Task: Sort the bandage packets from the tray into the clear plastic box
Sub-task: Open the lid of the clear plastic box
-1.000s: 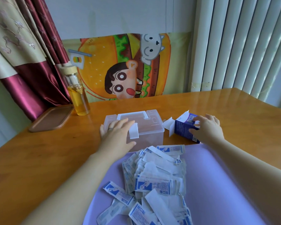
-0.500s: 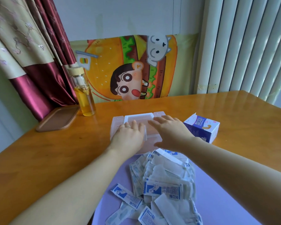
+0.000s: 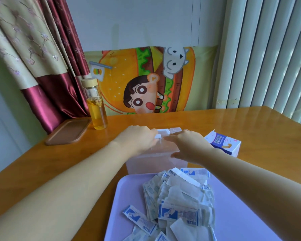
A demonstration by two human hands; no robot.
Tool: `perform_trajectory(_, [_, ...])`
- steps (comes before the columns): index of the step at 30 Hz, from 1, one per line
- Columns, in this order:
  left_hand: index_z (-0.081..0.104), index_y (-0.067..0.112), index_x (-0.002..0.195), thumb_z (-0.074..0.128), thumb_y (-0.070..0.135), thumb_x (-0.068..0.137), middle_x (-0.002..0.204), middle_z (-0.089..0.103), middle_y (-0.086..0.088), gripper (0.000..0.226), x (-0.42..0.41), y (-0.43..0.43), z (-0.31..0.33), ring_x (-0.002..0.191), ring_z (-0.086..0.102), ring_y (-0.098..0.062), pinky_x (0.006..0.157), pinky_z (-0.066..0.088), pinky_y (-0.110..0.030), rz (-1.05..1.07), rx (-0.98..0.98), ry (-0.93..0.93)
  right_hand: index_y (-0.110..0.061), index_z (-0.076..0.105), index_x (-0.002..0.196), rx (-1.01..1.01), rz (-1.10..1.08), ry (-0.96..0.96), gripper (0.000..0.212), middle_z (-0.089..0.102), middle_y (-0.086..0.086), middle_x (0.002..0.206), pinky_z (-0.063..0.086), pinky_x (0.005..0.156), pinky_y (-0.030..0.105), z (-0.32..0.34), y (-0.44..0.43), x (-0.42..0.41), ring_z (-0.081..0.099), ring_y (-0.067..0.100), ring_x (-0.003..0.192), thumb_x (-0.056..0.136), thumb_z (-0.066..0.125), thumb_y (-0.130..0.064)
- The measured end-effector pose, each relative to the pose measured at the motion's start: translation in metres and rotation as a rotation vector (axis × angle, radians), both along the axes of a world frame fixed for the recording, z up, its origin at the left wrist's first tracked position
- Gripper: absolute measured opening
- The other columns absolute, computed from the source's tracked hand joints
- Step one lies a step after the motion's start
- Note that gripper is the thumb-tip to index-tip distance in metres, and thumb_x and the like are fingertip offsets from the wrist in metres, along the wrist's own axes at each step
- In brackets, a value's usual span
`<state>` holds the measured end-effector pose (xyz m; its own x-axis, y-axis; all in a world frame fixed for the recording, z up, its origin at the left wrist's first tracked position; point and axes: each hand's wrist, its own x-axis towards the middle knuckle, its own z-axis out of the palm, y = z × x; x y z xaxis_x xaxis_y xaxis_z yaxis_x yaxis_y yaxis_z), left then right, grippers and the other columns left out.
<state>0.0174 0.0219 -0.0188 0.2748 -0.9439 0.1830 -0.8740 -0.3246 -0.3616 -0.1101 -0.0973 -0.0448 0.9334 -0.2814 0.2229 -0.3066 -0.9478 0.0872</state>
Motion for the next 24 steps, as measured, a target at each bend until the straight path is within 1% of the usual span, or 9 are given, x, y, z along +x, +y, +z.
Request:
perform_trajectory(2, [0.053,0.021,0.122,0.029,0.041,0.101,0.11,0.065,-0.003,0.038,0.007,0.006,-0.001,0.094,0.06,-0.025,0.069,0.045,-0.034,-0.051,-0.152,0.104,-0.034,0.041,0.139,0.021,0.0,0.004,0.059,0.056,-0.004,0.131,0.047,0.086,0.033,0.003,-0.003,-0.001,0.049,0.021,0.119,0.084,0.064,-0.039])
perform_trajectory(4, [0.056,0.025,0.121,0.036,0.043,0.099,0.11,0.066,0.004,0.035,0.01,0.012,-0.004,0.094,0.061,-0.017,0.07,0.048,-0.03,-0.077,-0.333,0.237,-0.034,0.041,0.139,0.044,-0.008,-0.018,0.06,0.054,-0.006,0.134,0.044,0.086,0.03,0.004,-0.006,-0.001,0.049,0.019,0.12,0.084,0.064,-0.04])
perform_trajectory(6, [0.059,0.026,0.121,0.045,0.043,0.096,0.11,0.067,0.007,0.033,0.015,0.015,-0.01,0.094,0.061,-0.011,0.072,0.051,-0.026,-0.061,-0.48,0.402,-0.034,0.042,0.138,0.069,-0.015,-0.028,0.059,0.053,-0.007,0.135,0.044,0.087,0.029,0.005,-0.008,0.0,0.049,0.017,0.121,0.084,0.064,-0.042])
perform_trajectory(9, [0.058,0.024,0.123,0.052,0.042,0.092,0.116,0.064,0.007,0.037,0.024,0.022,-0.02,0.106,0.058,-0.011,0.086,0.049,-0.028,-0.02,-0.686,0.632,-0.035,0.044,0.137,0.101,-0.014,-0.032,0.059,0.053,-0.009,0.135,0.046,0.09,0.03,0.008,-0.012,0.001,0.05,0.016,0.12,0.082,0.066,-0.044])
perform_trajectory(12, [0.047,0.021,0.136,0.055,0.042,0.09,0.139,0.047,0.002,0.051,0.029,0.029,-0.032,0.128,0.044,-0.018,0.099,0.038,-0.031,0.127,-0.866,0.851,-0.035,0.047,0.135,0.125,-0.015,-0.025,0.059,0.055,-0.009,0.134,0.047,0.091,0.031,0.011,-0.016,0.001,0.052,0.017,0.119,0.08,0.067,-0.046])
perform_trajectory(15, [0.031,0.024,0.145,0.056,0.05,0.087,0.15,0.034,0.0,0.069,0.028,0.034,-0.042,0.135,0.036,-0.021,0.105,0.035,-0.039,0.285,-0.932,1.19,-0.035,0.05,0.133,0.144,-0.016,-0.011,0.058,0.057,-0.008,0.132,0.048,0.091,0.033,0.015,-0.018,0.003,0.054,0.017,0.116,0.079,0.068,-0.047])
perform_trajectory(17, [0.028,0.025,0.146,0.056,0.052,0.087,0.151,0.034,0.0,0.071,0.028,0.035,-0.047,0.134,0.037,-0.021,0.106,0.036,-0.041,0.298,-0.95,1.252,-0.034,0.051,0.132,0.161,-0.008,0.0,0.058,0.058,-0.007,0.131,0.047,0.092,0.033,0.018,-0.02,0.005,0.054,0.017,0.115,0.078,0.069,-0.047])
perform_trajectory(21, [0.025,0.025,0.147,0.058,0.05,0.086,0.151,0.033,0.0,0.073,0.029,0.035,-0.048,0.134,0.038,-0.021,0.106,0.038,-0.043,0.282,-0.956,1.263,-0.03,0.055,0.13,0.222,0.007,0.007,0.056,0.057,-0.007,0.131,0.043,0.095,0.027,0.026,-0.026,0.008,0.053,0.015,0.118,0.078,0.07,-0.044])
perform_trajectory(24, [0.022,0.026,0.147,0.061,0.049,0.083,0.153,0.03,0.001,0.078,0.029,0.034,-0.046,0.135,0.037,-0.021,0.103,0.038,-0.039,0.262,-0.945,1.237,-0.025,0.059,0.126,0.268,0.046,-0.012,0.052,0.06,-0.007,0.127,0.041,0.093,0.021,0.037,-0.029,0.011,0.055,0.01,0.113,0.078,0.071,-0.04])
